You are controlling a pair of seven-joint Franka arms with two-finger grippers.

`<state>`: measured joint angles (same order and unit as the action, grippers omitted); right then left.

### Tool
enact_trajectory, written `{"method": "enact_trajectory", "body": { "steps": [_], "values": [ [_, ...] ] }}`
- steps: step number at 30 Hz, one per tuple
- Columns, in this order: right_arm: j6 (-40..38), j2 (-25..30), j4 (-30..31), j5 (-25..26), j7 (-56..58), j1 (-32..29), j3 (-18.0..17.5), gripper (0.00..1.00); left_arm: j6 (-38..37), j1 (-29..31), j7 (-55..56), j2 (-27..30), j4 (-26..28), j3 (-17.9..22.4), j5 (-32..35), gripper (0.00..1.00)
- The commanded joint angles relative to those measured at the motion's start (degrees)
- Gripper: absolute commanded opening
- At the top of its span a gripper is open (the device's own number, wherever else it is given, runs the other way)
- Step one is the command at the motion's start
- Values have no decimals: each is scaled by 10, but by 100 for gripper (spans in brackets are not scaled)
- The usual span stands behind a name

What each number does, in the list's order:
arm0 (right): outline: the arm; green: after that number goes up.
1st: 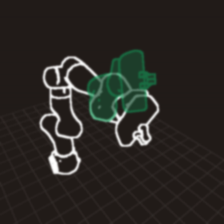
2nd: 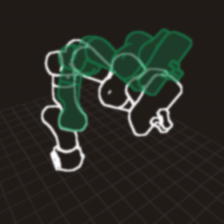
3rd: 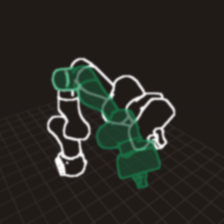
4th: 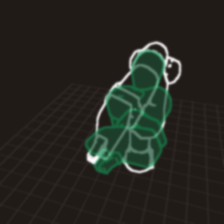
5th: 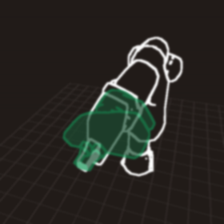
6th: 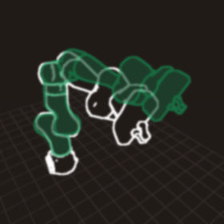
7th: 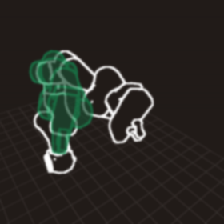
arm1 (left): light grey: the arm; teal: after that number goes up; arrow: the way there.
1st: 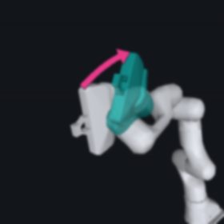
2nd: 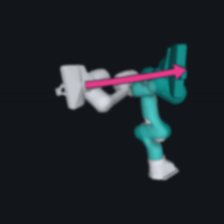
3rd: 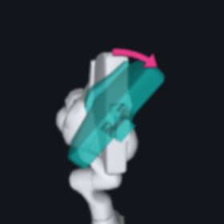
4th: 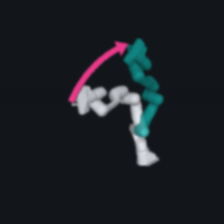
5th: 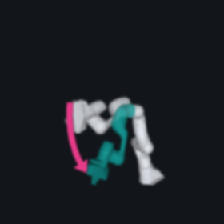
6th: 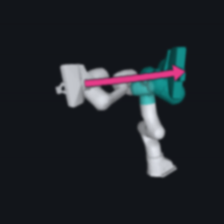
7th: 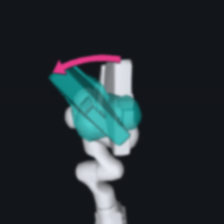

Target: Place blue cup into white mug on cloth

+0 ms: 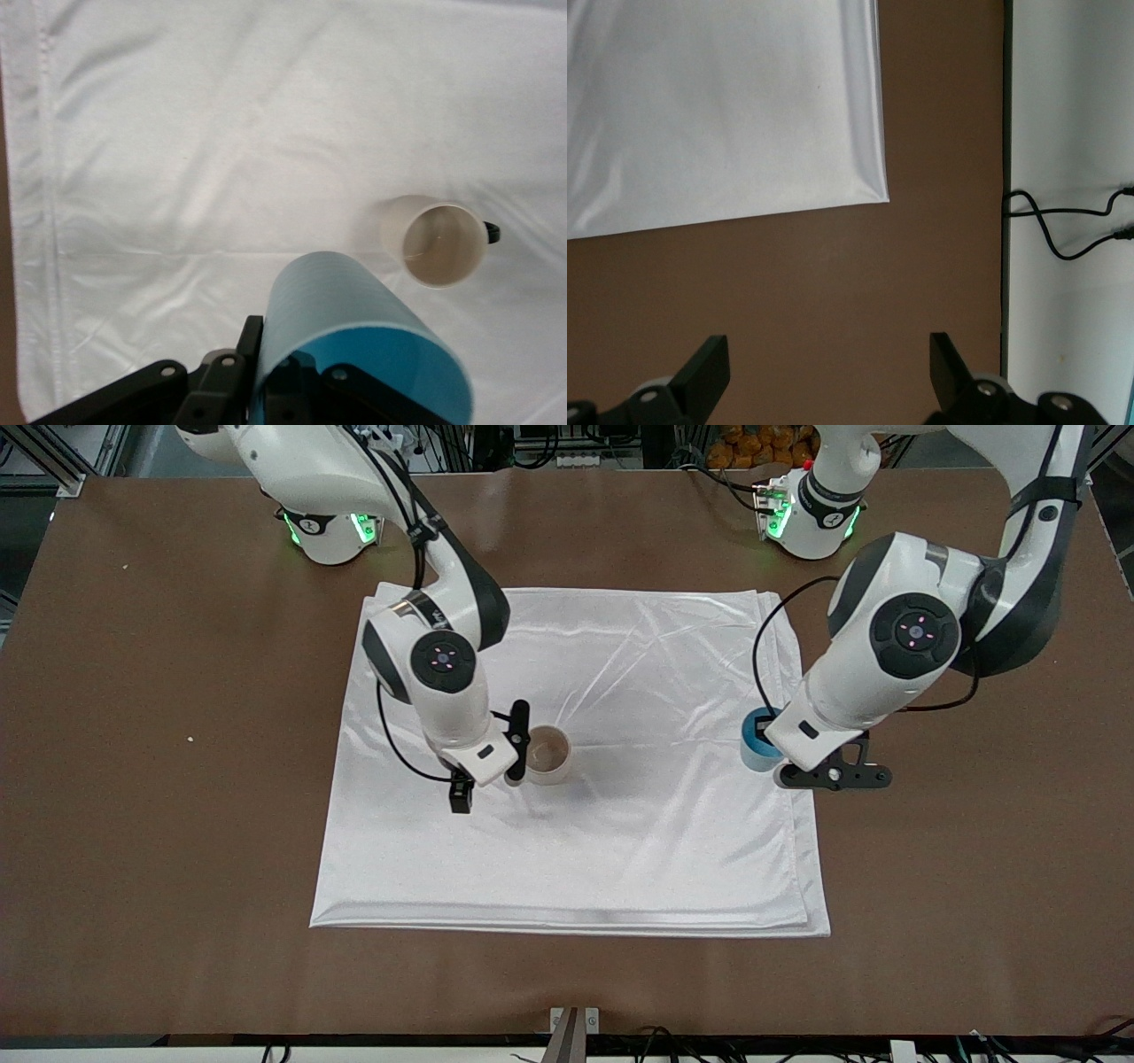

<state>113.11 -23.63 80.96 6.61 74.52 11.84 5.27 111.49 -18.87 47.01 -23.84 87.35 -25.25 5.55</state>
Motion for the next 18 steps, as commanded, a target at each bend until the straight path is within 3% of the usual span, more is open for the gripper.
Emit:
{"method": "enact_trajectory", "body": {
  "steps": [1,8,14,18],
  "values": [
    [-46,24,-18,-4,-4,-2,-6,100,56,-41,34,-48,-24,6,-3,0],
    [-108,66,-17,-42,-73,-40,-6,100,136,-79,59,-103,-23,9,6,0],
    [-147,103,-12,-57,-126,-67,-5,100,152,-111,65,-132,-24,40,40,0],
    [-177,114,-12,-59,-220,-83,-5,100,164,-115,65,-144,-24,49,40,0]
  ]
}}
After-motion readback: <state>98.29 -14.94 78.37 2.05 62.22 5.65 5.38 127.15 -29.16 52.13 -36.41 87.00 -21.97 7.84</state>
